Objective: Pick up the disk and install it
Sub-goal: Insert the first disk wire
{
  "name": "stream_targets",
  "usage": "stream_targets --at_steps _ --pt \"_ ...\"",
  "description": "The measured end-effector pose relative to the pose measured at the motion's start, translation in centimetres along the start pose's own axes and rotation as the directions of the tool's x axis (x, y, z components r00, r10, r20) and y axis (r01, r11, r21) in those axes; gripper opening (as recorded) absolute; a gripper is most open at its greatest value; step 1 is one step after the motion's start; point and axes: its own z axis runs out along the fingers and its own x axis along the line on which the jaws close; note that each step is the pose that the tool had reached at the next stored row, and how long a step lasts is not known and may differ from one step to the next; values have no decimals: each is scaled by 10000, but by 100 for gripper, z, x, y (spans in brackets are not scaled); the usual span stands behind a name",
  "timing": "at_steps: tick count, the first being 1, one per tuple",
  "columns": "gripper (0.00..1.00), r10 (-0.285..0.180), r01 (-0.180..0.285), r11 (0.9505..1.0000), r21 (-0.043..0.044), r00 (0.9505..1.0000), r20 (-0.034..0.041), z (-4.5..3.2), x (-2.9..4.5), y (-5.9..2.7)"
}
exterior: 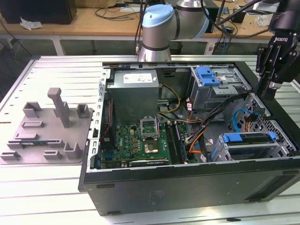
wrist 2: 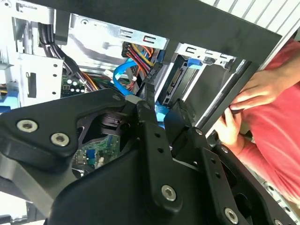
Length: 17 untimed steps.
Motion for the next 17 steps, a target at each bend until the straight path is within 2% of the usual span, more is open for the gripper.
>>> stream_targets --at_steps 4,7,10,13,17 --pt "36 98 -98 10000 1 9999 -123 15 -15 -25" --pt "36 122 -121 9999 22 9996 -252 39 -62 -53" --pt "36 135 -134 9999 29 9995 -291 63 -97 -64" --pt "36 143 -142 9999 38 9994 -318 140 -133 -71" --pt "36 153 -152 9999 52 9993 -356 205 -161 -77"
